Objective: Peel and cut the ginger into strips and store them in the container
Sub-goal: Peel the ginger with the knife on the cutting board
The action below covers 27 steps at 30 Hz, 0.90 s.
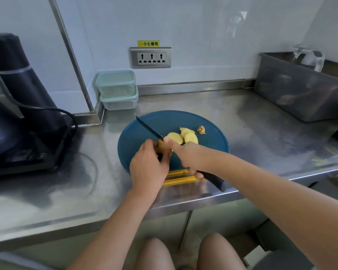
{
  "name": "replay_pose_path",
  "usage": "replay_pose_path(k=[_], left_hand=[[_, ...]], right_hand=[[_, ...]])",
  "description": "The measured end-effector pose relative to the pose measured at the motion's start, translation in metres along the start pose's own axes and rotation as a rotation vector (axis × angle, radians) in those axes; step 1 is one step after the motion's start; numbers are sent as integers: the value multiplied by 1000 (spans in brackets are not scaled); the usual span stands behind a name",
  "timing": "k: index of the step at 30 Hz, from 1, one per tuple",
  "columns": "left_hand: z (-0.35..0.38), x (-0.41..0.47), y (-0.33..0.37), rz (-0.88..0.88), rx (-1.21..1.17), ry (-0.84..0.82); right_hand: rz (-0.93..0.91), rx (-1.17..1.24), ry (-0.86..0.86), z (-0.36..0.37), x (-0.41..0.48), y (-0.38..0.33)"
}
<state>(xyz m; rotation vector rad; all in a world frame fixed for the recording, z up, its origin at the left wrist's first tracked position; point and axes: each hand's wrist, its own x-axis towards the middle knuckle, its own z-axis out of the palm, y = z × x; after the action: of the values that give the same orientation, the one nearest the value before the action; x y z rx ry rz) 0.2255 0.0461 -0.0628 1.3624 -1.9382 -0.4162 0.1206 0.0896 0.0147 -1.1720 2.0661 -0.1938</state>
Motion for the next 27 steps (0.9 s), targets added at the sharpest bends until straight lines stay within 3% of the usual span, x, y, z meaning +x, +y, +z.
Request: replay_pose_path(k=[4, 10, 22, 27], left_hand=[[-2, -1, 3, 23, 16, 19], [-1, 0, 5, 59, 65, 12], [3, 0, 3, -1, -38, -39], [3, 2, 5, 3, -56, -24]], right_hand=[[102, 135, -118, -5, -19, 37], [120, 219, -205, -13, -20, 39], [96, 166, -70, -10, 12, -17], [56, 201, -136, -17, 20, -24]])
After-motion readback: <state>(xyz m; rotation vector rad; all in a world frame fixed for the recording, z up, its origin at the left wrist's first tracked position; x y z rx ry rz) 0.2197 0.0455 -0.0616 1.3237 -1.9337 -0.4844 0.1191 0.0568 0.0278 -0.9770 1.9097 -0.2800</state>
